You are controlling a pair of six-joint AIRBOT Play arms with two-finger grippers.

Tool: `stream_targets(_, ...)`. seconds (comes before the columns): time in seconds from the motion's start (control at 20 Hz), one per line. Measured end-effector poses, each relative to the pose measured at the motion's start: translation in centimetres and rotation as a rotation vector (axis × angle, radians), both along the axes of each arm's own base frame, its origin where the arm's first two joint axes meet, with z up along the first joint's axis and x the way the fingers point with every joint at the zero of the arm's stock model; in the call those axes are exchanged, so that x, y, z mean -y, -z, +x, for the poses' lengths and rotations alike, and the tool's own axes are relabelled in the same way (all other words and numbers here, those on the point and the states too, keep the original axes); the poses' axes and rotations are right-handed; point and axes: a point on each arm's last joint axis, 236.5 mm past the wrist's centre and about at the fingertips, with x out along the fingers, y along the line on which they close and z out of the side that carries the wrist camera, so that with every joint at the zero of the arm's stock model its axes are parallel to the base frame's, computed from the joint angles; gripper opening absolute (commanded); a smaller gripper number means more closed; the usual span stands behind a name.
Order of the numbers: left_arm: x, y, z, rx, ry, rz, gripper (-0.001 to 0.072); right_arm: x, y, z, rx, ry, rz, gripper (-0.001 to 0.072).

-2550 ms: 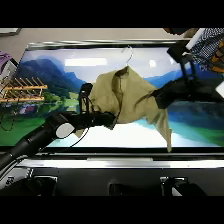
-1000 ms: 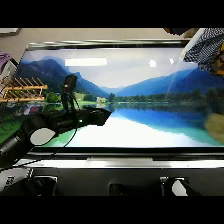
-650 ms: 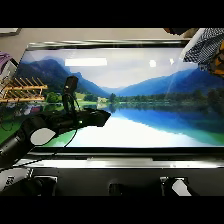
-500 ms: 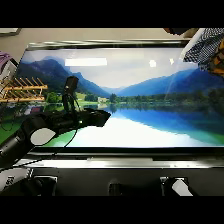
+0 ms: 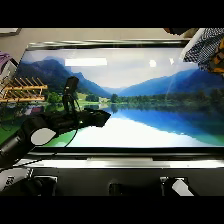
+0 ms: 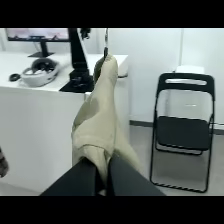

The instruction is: Fold the clothes and pants, and hang the long-sleeved shirts on hangers.

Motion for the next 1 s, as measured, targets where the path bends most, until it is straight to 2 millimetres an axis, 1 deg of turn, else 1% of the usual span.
stream_targets(0.1, 0.1, 0.2, 0.1, -0.004, 0.0, 0.004, 0.0442, -0.8, -0.1, 1.4, 0.004, -0.072, 0.004, 0.0023)
stream_targets(0.2, 0.1, 0.6, 0.1, -0.011, 0.0, 0.01, 0.0442, -1.8, -0.6, 2.6, 0.006, -0.144, -0.01, 0.0023)
stream_targets(0.4, 0.2, 1.1, 0.2, -0.019, 0.0, 0.018, 0.0442, -3.6, -2.0, 3.0, 0.009, -0.21, -0.051, 0.0023)
stream_targets(0.55, 0.3, 1.3, 0.3, -0.021, 0.0, 0.02, 0.0442, -4.8, -3.5, 2.7, 0.017, -0.235, -0.097, 0.0023)
stream_targets(0.7, 0.3, 1.4, 0.3, -0.023, 0.0, 0.022, 0.0442, -5.9, -4.9, 1.9, 0.019, -0.238, -0.143, 0.0023)
stream_targets(0.85, 0.3, 1.6, 0.2, -0.028, 0.002, 0.027, 0.0442, -6.0, -5.8, 0.7, -0.009, -0.197, -0.188, 0.0023)
stream_targets(1.0, 0.1, 2.1, -0.2, -0.049, 0.01, 0.046, 0.0442, -5.4, -6.3, -0.8, -0.029, -0.124, -0.211, 0.0023)
